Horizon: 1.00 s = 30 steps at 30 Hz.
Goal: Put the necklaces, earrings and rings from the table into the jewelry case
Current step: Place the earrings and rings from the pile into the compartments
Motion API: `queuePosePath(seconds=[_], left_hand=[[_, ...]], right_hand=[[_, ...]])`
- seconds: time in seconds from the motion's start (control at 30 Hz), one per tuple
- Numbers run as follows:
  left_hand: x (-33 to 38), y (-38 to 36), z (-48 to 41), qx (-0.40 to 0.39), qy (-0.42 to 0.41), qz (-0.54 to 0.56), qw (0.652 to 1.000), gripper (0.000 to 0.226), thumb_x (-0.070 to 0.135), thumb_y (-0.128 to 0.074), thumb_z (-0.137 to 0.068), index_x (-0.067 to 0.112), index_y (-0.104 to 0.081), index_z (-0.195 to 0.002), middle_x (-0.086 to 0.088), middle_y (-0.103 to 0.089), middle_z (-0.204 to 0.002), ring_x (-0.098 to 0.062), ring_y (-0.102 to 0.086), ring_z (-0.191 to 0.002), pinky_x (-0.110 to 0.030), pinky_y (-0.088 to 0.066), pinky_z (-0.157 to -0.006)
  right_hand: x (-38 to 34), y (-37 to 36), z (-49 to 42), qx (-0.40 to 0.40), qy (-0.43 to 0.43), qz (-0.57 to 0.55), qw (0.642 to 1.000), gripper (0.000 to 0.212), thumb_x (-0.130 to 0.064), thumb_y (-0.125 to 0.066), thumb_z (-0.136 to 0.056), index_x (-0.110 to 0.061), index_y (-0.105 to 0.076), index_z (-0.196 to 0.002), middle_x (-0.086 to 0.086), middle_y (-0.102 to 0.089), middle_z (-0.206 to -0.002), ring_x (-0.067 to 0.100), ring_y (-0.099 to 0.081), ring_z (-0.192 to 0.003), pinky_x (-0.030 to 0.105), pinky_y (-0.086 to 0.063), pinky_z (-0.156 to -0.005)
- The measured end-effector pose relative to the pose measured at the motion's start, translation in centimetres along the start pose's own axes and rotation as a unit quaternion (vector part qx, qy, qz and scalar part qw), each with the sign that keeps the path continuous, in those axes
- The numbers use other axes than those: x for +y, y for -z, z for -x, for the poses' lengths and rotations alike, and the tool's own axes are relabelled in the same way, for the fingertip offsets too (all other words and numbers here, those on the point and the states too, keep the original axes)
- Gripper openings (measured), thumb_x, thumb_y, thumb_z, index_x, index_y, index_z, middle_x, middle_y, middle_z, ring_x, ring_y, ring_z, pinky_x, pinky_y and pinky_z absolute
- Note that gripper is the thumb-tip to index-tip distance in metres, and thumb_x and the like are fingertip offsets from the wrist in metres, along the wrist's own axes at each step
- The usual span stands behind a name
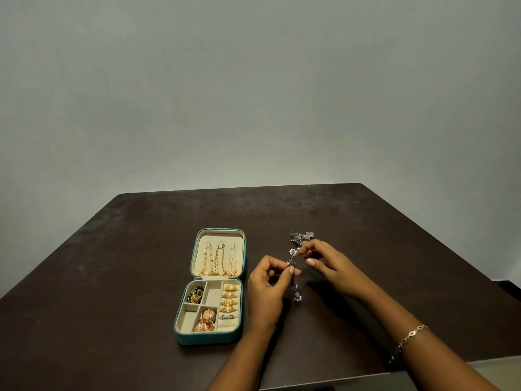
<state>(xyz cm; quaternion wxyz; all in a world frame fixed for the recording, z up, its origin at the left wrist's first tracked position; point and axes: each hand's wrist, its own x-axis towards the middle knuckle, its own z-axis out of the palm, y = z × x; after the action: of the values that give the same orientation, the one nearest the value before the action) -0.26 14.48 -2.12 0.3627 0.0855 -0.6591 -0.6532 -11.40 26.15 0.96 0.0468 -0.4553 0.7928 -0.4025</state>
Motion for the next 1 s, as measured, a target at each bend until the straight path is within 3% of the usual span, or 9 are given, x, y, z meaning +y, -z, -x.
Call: queuePosePath(seconds=[0.07,0.17,0.3,0.4,0.57,0.73,0.9,1.0], left_hand=[[-0.3,0.1,-0.1,0.015,0.019,-0.002,1.000,0.018,0.008,-0.067,-0.079,0.021,-0.059,-0.070,-0.008,-0.072,-0.074,-0.021,-0.066,-0.074,-0.034,-0.049,-0.070],[-0.5,0.2,-0.2,0.024,0.034,0.001,0.999,0.026,0.003,-0.065,-0.081,0.027,-0.060,-0.073,-0.009,-0.071,-0.076,-0.015,-0.064,-0.068,-0.030,-0.045,-0.063],[-0.1,0.0,-0.4,0.037,0.028,0.018,0.999,0.027,-0.002,-0.061,-0.083,0.023,-0.064,-0.093,-0.007,-0.071,-0.076,-0.014,-0.065,-0.073,-0.023,-0.048,-0.066],[0.1,0.0,-0.4,0.042,0.015,0.010,0.999,0.026,-0.004,-0.059,-0.083,0.020,-0.067,-0.090,0.002,-0.071,-0.078,-0.011,-0.067,-0.078,-0.019,-0.049,-0.068],[-0.2,0.1,-0.5,0.058,0.019,0.005,0.998,0.026,-0.002,-0.058,-0.084,0.022,-0.066,-0.086,-0.008,-0.070,-0.083,-0.016,-0.064,-0.080,-0.020,-0.047,-0.067],[0.0,0.1,-0.7,0.060,0.022,0.010,0.998,0.021,-0.003,-0.057,-0.085,0.017,-0.063,-0.087,-0.010,-0.070,-0.087,-0.014,-0.068,-0.086,-0.014,-0.048,-0.063],[0.0,0.1,-0.6,0.064,0.026,0.021,0.997,0.021,-0.003,-0.056,-0.086,0.016,-0.062,-0.088,-0.010,-0.070,-0.087,-0.013,-0.068,-0.086,-0.013,-0.048,-0.065],[0.0,0.1,-0.6,0.061,0.025,0.018,0.998,0.020,-0.002,-0.056,-0.087,0.017,-0.062,-0.089,-0.009,-0.071,-0.087,-0.012,-0.068,-0.086,-0.014,-0.049,-0.065]], right_hand=[[1.3,0.3,0.2,0.030,-0.045,0.024,0.998,0.021,-0.006,-0.050,-0.091,-0.025,-0.053,-0.101,0.004,-0.055,-0.107,0.014,-0.053,-0.101,0.008,-0.035,-0.076],[2.9,0.5,0.2,0.046,-0.116,0.051,0.991,0.019,-0.008,-0.050,-0.091,-0.015,-0.055,-0.108,0.003,-0.052,-0.106,0.012,-0.049,-0.097,0.017,-0.029,-0.070],[3.4,-0.1,-1.1,0.071,-0.150,0.085,0.982,0.020,-0.010,-0.055,-0.089,-0.015,-0.057,-0.108,0.003,-0.051,-0.099,0.018,-0.050,-0.097,0.020,-0.027,-0.069],[3.5,-1.4,-2.6,0.098,-0.152,0.098,0.979,0.018,-0.012,-0.059,-0.085,-0.018,-0.060,-0.102,0.000,-0.051,-0.091,0.022,-0.052,-0.098,0.024,-0.030,-0.073],[2.8,-3.4,-4.4,0.195,-0.125,0.083,0.969,0.009,-0.017,-0.060,-0.085,-0.019,-0.066,-0.092,-0.002,-0.050,-0.088,0.020,-0.049,-0.099,0.027,-0.036,-0.074],[2.3,-4.1,-5.7,0.179,-0.140,0.123,0.966,0.016,-0.035,-0.066,-0.081,-0.020,-0.066,-0.087,-0.003,-0.048,-0.093,0.011,-0.041,-0.099,0.027,-0.039,-0.073],[2.6,-4.1,-6.0,0.161,-0.146,0.133,0.967,0.006,-0.025,-0.065,-0.082,-0.019,-0.066,-0.083,-0.005,-0.047,-0.091,0.013,-0.043,-0.099,0.026,-0.034,-0.073],[2.9,-3.9,-5.6,0.192,-0.128,0.039,0.972,0.005,-0.016,-0.066,-0.081,-0.017,-0.066,-0.076,-0.005,-0.057,-0.084,0.016,-0.051,-0.091,0.029,-0.039,-0.072]])
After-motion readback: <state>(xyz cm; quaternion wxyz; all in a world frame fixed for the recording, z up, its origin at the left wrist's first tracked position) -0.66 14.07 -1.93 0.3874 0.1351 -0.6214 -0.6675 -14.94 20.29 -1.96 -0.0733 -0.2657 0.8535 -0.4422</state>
